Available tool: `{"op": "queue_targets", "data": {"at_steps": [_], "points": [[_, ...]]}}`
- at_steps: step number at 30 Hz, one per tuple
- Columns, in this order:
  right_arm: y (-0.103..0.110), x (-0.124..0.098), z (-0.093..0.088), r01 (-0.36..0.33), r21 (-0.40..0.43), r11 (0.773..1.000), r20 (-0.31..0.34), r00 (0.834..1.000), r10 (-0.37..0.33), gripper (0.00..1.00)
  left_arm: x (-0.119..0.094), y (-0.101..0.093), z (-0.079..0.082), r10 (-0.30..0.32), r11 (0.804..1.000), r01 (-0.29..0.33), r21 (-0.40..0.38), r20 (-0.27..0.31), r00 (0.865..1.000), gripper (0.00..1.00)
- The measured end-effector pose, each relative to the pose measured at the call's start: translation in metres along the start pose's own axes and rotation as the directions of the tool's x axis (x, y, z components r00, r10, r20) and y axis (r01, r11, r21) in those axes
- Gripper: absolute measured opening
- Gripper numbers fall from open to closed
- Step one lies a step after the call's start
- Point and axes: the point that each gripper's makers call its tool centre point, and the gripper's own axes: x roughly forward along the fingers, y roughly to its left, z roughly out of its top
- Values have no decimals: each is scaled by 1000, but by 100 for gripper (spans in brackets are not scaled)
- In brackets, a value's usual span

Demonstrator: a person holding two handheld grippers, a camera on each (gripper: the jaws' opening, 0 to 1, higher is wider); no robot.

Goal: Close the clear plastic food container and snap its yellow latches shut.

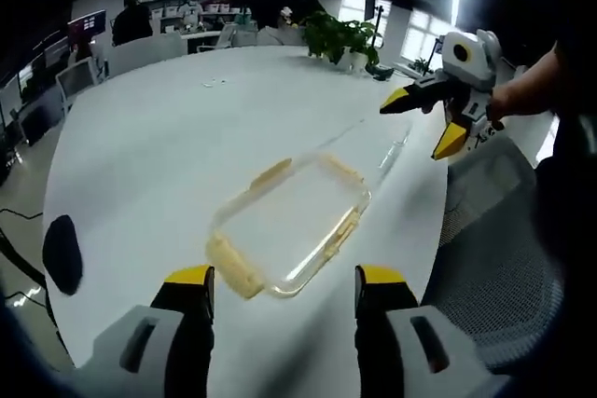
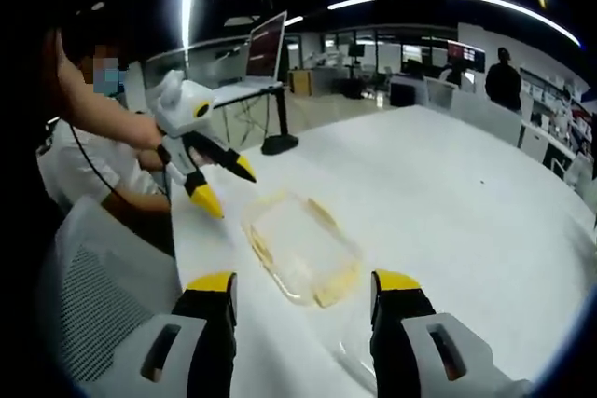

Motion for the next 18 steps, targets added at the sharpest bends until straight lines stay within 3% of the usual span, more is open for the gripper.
{"op": "queue_targets", "data": {"at_steps": [18], "points": [[-3,19,-9,-51,-60,997,-64,997,47,56,9,7,-6,-25,998,28,58,-60,998,60]]}}
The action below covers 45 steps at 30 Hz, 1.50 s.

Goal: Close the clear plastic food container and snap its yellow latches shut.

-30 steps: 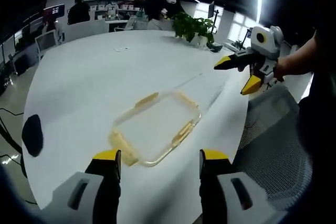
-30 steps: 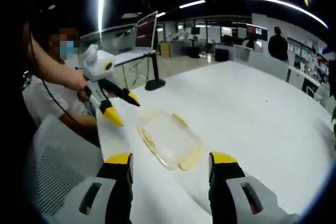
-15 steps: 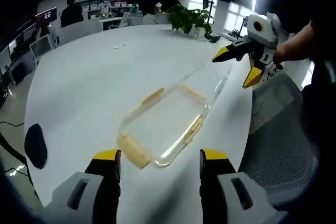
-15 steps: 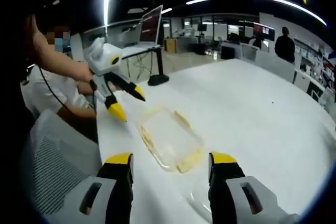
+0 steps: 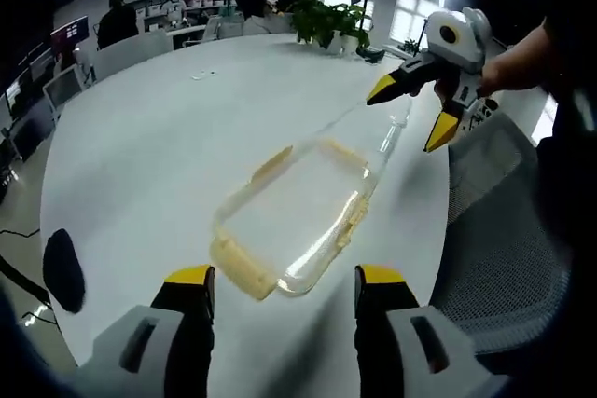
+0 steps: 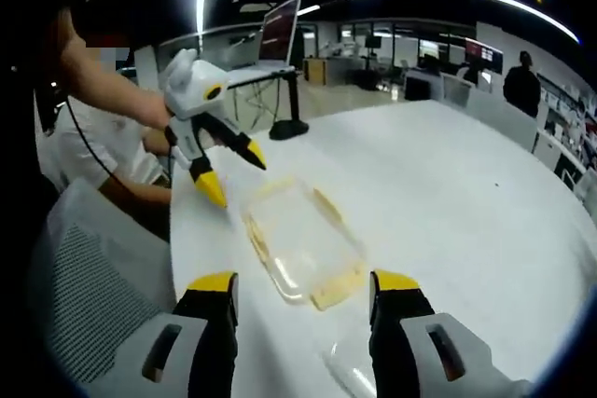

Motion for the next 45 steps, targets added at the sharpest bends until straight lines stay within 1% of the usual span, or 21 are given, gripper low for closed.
{"op": "queue_targets", "data": {"at_steps": [3,10,13,16,18,25,30,32,34,37,43,45], "points": [[0,3,-3,-10,-11,1000,-16,1000,9,56,0,2,0,-7,1000,7,31,-10,1000,61],[-3,6,-6,-16,-39,999,-39,999,15,56,2,5,-4,-14,998,16,63,-34,999,61],[-4,8,-6,-17,-43,999,-45,999,16,56,3,6,-4,-21,997,23,67,-34,999,62],[-2,12,-10,-29,-89,996,-70,997,23,56,4,8,-5,-22,996,26,84,-44,999,61],[-2,14,-11,-33,-100,994,-80,996,25,56,5,8,-6,-25,995,30,91,-53,998,61],[-5,19,-9,-49,-116,992,-97,995,37,56,8,13,-6,-41,992,50,119,-78,996,62],[-7,22,-11,-59,-119,991,-112,993,45,56,7,16,-4,-50,990,61,129,-86,995,62],[-8,22,-12,-61,-131,989,-121,992,45,56,7,16,-4,-65,988,77,133,-91,994,62],[-8,24,-14,-67,-141,988,-130,990,48,56,7,18,-4,-60,986,75,147,-103,993,62],[-10,25,-15,-71,-147,987,-138,989,51,56,8,20,-3,-71,985,87,149,-109,991,62],[-14,28,-17,-78,-158,984,-160,986,52,56,14,19,-5,-87,975,114,193,-145,986,62],[-16,30,-19,-88,-168,982,-177,982,58,56,16,18,-5,-94,972,125,201,-154,984,62]]}}
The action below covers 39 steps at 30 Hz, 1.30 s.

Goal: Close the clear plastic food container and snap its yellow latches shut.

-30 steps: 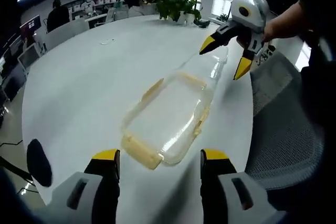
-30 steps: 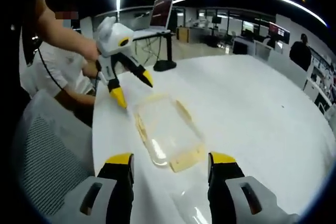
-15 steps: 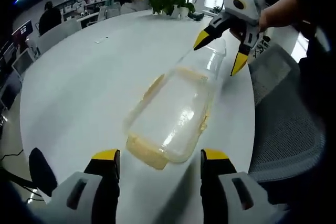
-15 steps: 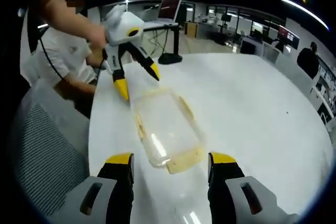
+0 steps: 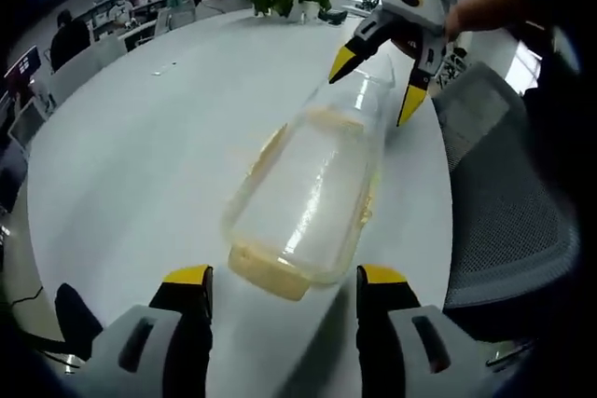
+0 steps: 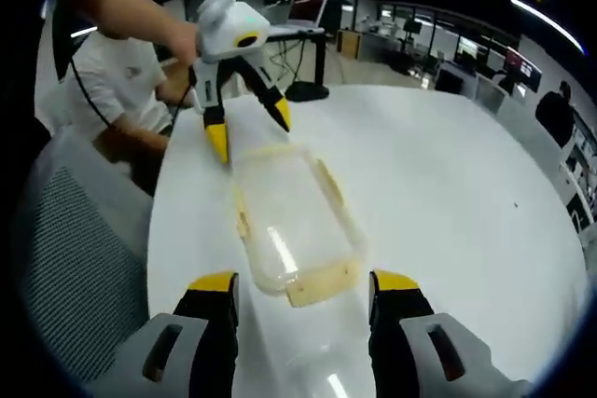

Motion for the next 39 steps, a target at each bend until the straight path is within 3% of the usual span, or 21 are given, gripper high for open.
{"op": "queue_targets", "data": {"at_steps": [6,12,16,22,28,35,39], "points": [[0,7,0,-23,-40,999,-38,999,22,55,4,-2,-5,-44,998,46,42,-40,998,62],[-2,13,-2,-34,-53,998,-63,998,31,54,4,4,-11,-50,995,56,79,-77,996,62],[-3,16,-7,-47,-122,991,-111,993,33,51,3,5,-13,-60,988,74,133,-102,993,62],[-6,20,-6,-60,-107,992,-126,991,46,52,4,8,-10,-65,981,86,175,-123,990,61],[-8,22,-11,-72,-137,988,-159,986,50,52,6,8,-9,-79,958,115,264,-145,986,59],[-11,25,-13,-90,-152,984,-190,980,61,51,7,11,-9,-74,949,120,292,-165,984,59],[-12,28,-17,-108,-177,978,-219,973,68,49,8,12,-10,-63,930,128,346,-193,979,58]]}}
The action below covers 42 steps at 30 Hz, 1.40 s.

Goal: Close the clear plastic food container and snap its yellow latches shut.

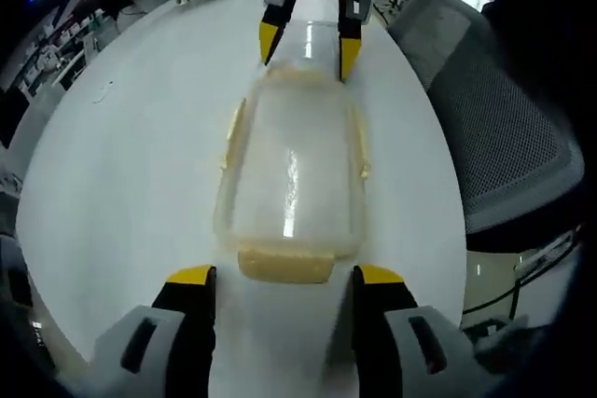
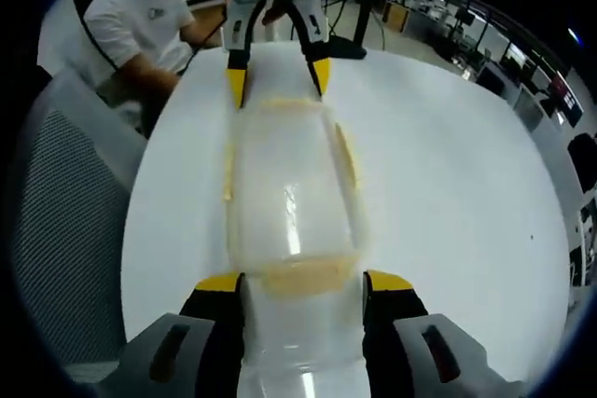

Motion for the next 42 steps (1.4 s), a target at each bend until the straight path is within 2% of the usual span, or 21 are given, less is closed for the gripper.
{"op": "queue_targets", "data": {"at_steps": [15,20,24,26,28,42], "points": [[2,9,-3,-46,-23,999,-57,997,45,41,5,-1,0,-22,1000,22,13,0,1000,55],[3,9,-4,-62,-23,998,-84,995,60,39,6,-5,3,-46,999,46,15,-1,999,46],[4,10,-9,-64,-30,998,-123,991,60,39,9,-7,6,-53,999,53,8,0,999,43],[5,10,-13,-71,-87,994,-162,985,56,39,9,-8,8,-57,998,57,18,10,998,39],[5,11,-11,-70,-32,997,-162,985,64,39,9,-7,8,-63,998,62,24,11,998,39],[4,12,-14,-103,-30,994,-234,968,94,39,9,-6,9,-65,997,65,32,-23,998,39]]}}
